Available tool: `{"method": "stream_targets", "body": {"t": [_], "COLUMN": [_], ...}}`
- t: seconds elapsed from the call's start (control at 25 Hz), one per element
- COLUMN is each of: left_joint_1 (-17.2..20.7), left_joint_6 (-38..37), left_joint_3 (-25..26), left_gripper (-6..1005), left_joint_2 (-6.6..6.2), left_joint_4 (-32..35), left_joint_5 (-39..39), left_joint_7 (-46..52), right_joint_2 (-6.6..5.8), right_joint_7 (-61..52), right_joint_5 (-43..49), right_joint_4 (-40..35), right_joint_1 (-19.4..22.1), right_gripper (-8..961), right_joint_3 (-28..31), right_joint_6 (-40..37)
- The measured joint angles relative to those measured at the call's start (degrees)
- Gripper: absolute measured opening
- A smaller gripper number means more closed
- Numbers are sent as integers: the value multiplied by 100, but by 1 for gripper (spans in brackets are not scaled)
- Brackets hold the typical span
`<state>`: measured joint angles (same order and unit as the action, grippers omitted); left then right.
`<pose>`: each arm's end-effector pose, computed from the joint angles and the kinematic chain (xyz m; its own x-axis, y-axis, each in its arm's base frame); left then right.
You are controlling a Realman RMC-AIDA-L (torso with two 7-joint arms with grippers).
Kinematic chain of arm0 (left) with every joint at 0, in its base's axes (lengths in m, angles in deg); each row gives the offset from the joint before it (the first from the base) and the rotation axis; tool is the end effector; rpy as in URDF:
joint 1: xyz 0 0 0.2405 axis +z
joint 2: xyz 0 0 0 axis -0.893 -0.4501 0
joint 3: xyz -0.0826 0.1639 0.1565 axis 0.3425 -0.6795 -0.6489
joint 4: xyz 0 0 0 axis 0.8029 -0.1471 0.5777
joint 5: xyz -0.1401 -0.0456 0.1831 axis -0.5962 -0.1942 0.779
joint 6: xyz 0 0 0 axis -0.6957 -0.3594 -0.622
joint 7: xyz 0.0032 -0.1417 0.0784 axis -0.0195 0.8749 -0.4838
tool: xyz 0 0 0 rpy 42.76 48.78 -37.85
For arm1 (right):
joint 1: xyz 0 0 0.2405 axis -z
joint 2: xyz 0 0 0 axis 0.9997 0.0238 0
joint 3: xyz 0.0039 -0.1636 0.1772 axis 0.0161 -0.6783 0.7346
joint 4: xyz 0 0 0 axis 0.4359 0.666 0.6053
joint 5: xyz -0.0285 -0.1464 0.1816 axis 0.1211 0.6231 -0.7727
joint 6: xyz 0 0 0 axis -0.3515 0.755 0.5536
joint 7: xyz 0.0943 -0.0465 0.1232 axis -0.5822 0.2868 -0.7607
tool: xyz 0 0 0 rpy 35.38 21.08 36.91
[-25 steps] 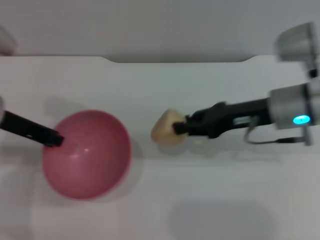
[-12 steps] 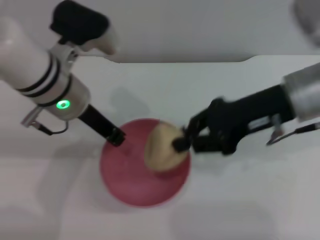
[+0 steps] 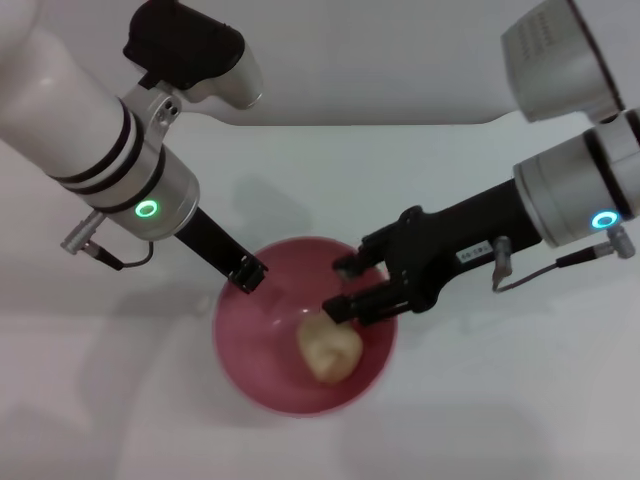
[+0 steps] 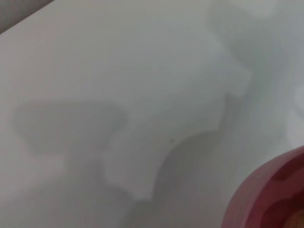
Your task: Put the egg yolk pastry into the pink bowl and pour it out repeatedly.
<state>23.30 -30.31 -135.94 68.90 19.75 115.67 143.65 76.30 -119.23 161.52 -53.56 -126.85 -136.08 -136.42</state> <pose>-0.1350 0.3756 -0.0360 0.6946 0.6873 -0.2123 0.5750 -0.7078 -0.4103 0.1170 0.3604 -0.0362 0.9243 -0.3590 -0.1294 -0.3520 -0.9330 0.0742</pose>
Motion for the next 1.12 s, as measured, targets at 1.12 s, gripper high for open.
{"method": "stream_targets", "body": {"t": [1.12], "left_joint_1": [3904], "left_joint_6": [7874], "left_joint_3": [-3124], "left_gripper": [-2], "left_joint_2": [-48], "left_joint_4": [1953], "left_joint_5": [371], "left_joint_7": [-1969], "right_joint_2": [-28], "right_joint_7": [-652], "right_joint_5": [926], "right_joint_4": [-6], "right_joint_1": [1144], "right_gripper": [537], "right_joint_3": [4186], "right_joint_6": [-624]}}
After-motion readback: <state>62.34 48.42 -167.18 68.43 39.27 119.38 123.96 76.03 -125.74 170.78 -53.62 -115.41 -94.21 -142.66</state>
